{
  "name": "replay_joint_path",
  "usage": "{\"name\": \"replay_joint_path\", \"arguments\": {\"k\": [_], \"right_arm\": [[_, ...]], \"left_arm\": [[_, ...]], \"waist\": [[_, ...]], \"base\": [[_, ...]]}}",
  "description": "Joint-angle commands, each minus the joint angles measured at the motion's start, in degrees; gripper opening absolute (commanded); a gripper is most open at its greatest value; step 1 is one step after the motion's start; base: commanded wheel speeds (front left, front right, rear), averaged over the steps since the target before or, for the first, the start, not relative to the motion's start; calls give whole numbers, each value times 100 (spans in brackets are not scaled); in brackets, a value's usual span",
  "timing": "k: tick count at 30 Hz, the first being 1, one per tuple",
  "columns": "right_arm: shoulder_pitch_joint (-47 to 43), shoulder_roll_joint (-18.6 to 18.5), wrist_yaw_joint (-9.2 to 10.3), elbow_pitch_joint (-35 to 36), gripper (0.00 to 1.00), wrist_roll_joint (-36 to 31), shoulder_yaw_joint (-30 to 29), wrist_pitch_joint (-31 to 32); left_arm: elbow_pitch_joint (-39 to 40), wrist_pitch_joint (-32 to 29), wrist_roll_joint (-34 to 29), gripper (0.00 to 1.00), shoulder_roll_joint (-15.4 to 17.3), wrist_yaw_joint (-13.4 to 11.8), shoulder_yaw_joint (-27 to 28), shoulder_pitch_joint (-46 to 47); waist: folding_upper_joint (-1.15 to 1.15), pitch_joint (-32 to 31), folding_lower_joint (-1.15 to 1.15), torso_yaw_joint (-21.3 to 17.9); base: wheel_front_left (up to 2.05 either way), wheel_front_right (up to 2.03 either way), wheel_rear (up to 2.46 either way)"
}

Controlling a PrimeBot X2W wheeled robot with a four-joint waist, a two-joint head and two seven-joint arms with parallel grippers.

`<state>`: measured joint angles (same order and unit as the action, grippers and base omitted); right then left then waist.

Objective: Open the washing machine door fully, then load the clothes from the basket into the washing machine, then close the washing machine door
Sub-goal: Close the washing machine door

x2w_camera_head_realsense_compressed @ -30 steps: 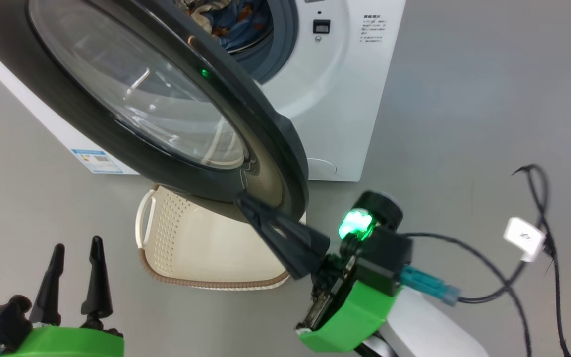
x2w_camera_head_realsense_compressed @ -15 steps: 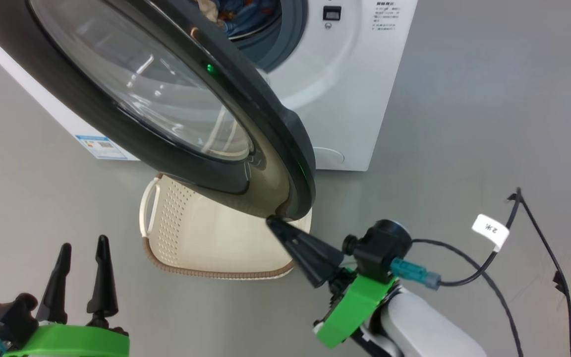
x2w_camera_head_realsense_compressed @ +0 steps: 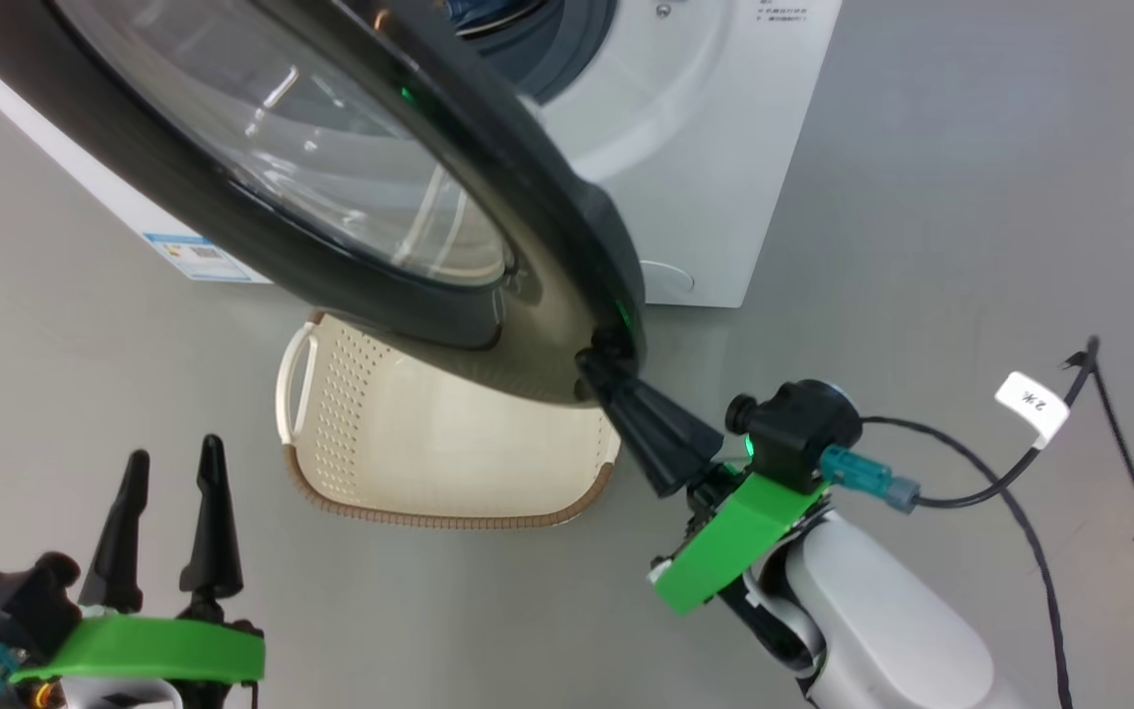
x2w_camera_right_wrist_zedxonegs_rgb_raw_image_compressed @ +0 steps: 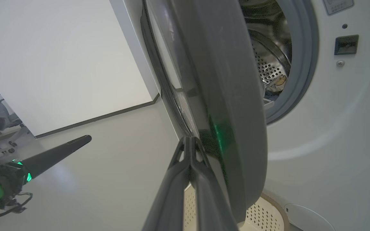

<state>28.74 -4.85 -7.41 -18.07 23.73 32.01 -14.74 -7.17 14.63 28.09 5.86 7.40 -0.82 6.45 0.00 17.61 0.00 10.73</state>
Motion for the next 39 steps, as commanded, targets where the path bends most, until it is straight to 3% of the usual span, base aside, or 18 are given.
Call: {"name": "replay_joint_path", "arguments": {"k": [1,39], "right_arm": [[116,147,-8,116,0,-72,-44,-26],[2256,47,-8,-778,0,-431,-1745,-26]], "left_arm": [[120,37,48,100,105,9,194,204],[349,37,143,100,-205,9,-195,1059]], "waist": [[0,44,0,19],[0,1126,0,622]], "base": [[0,0,0],[0,0,0]]}}
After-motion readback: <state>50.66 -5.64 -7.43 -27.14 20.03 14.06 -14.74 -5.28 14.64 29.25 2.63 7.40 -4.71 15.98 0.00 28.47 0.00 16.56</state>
